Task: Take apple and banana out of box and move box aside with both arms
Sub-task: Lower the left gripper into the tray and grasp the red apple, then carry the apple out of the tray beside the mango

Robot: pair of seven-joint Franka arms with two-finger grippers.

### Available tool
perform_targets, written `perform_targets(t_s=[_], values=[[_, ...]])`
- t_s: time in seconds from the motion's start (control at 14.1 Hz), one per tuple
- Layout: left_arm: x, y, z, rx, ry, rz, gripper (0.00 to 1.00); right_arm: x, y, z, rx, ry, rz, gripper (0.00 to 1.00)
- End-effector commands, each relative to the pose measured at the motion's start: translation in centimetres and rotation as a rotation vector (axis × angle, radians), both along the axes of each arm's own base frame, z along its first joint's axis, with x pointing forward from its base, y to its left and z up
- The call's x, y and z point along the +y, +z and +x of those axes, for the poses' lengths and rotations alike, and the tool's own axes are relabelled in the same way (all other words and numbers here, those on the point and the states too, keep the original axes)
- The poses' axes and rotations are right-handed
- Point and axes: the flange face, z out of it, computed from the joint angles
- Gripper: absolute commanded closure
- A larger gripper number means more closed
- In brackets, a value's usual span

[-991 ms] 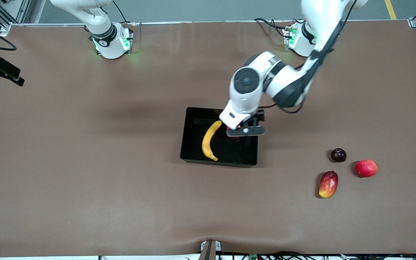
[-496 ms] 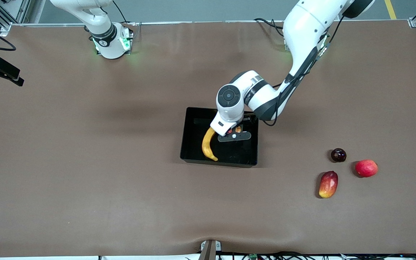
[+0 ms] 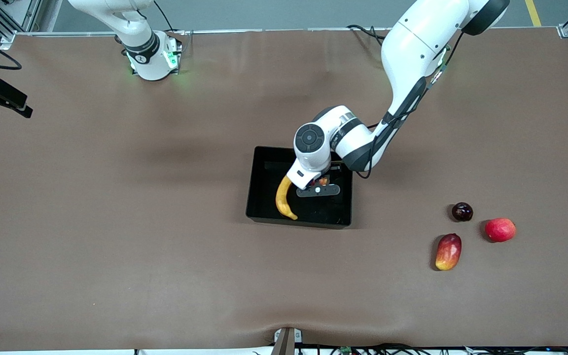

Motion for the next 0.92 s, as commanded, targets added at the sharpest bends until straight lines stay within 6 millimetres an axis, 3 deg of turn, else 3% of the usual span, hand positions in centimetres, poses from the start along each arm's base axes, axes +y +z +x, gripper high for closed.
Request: perform_targets(t_s=[0.0, 0.21, 0.42, 0.64, 0.85], values=[[-0.6, 1.2, 0.2, -0.029, 0.014, -0.011, 1.00, -0.3, 0.0, 0.2, -0.002, -0.006, -0.001, 0.00], [-0.3, 3.8, 1.6, -0.068, -0.039, -0.027, 1.00, -0.3, 0.0, 0.2, -0.002, -0.005, -0.001, 0.00], [1.5, 9.3, 3.4, -0.104, -0.092, -0.037, 1.00, -0.3, 0.0, 0.2, -0.001, -0.005, -0.001, 0.00], [5.4, 15.4, 6.1, -0.122, -0.102, -0.062, 1.00, 0.0, 0.0, 0.2, -0.002, 0.000, -0.001, 0.00], [11.3, 19.5, 9.6, -0.128, -0.127, -0.085, 1.00, 0.0, 0.0, 0.2, -0.002, 0.000, -0.001, 0.00]])
